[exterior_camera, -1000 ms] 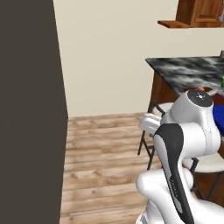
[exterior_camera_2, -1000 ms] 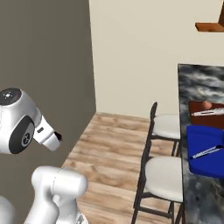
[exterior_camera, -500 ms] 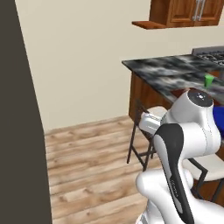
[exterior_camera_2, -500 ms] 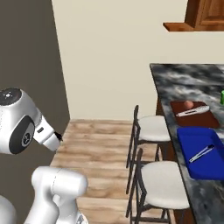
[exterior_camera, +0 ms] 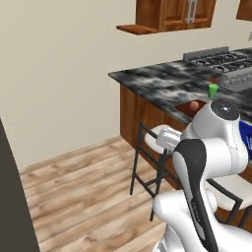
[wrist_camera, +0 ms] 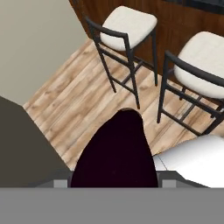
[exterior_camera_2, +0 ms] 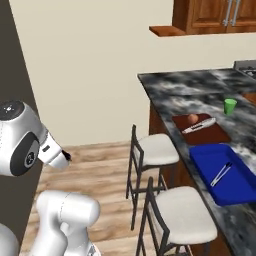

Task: Gather the onion and eggplant from the fridge and place them on a tray on the dining counter. Then gather the fish and chicken drumstick from the fridge and place them on the other tray.

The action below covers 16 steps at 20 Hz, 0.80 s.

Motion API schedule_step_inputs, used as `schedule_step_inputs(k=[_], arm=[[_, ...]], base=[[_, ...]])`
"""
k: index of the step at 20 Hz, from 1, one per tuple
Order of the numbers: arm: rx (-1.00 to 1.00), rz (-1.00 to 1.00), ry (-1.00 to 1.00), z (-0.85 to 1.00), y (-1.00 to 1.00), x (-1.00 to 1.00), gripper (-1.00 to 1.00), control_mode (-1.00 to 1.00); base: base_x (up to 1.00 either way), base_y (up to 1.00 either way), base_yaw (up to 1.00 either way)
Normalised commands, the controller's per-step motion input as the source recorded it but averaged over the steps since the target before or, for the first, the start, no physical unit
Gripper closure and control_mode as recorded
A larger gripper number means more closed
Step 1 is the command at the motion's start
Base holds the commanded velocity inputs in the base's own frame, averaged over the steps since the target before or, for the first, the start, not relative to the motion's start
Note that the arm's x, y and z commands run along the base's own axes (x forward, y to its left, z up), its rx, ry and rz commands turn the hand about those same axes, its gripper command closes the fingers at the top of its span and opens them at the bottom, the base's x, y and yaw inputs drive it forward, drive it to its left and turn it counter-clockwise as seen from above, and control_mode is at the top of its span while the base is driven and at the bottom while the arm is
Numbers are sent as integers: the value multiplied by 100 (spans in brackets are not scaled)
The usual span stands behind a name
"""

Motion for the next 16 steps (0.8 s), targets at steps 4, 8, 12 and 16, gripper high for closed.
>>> schedule_step_inputs(k=[4,8,12,16], arm=[[0,0,0,0,0,0,100,100],[0,0,0,0,0,0,100,100],[0,0,0,0,0,0,100,100],[0,0,0,0,0,0,100,100]], base=[[42,42,-39],[36,41,-39],[26,40,-38],[22,42,-35]])
